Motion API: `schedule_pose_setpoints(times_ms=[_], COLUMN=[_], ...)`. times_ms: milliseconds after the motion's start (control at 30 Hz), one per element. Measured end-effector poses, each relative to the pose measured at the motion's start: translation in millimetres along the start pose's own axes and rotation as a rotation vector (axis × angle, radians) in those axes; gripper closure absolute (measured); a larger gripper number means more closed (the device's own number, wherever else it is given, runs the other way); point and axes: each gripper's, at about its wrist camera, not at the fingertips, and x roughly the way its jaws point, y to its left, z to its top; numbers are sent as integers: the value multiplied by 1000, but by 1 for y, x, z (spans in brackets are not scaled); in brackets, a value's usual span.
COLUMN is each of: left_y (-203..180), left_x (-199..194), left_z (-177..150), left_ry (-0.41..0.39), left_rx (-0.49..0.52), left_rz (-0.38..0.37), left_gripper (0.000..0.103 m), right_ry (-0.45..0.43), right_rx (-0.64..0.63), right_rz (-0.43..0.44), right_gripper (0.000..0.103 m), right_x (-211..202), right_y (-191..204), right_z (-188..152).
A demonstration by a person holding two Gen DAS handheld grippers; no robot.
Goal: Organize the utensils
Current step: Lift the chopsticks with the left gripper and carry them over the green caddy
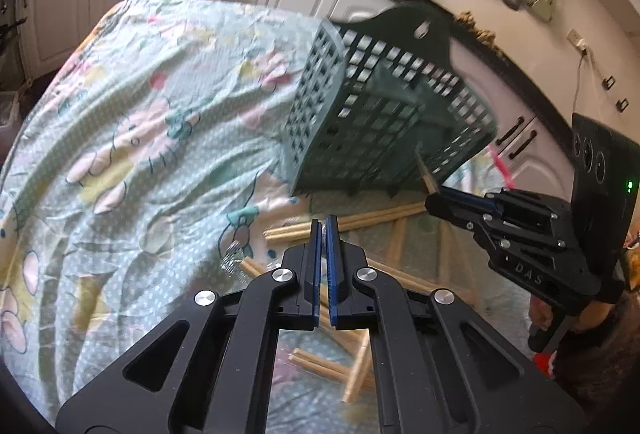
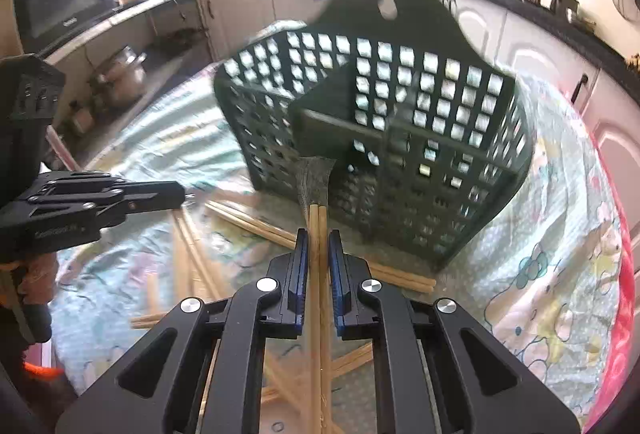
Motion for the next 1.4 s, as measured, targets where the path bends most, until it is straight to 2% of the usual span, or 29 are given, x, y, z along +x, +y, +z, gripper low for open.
schedule_pose_setpoints(times_ms=[300,367,733,1033,1400], left_y=[-38,-50,-101,-131,-156], left_x=[-49,-60,-99,-125,-148], left_z=[17,22,45,68,113], left_ry=[-118,-142,-224,-296,-393], left_rx=[55,68,162,223,254], left_rz=[-63,-81,-148,-160,-160], left_gripper=[103,103,103,103,103], right_ry=[-143,-173,-316,-459,-594], right_rx=[-22,-26,-30,-28,16], right_rz=[29,28,22,2,-39], right_gripper=[94,97,97,97,97], right_x=[-61,-73,-130,-175,-205], right_y=[10,12,13,8,-19], right_z=[8,11,31,51,79])
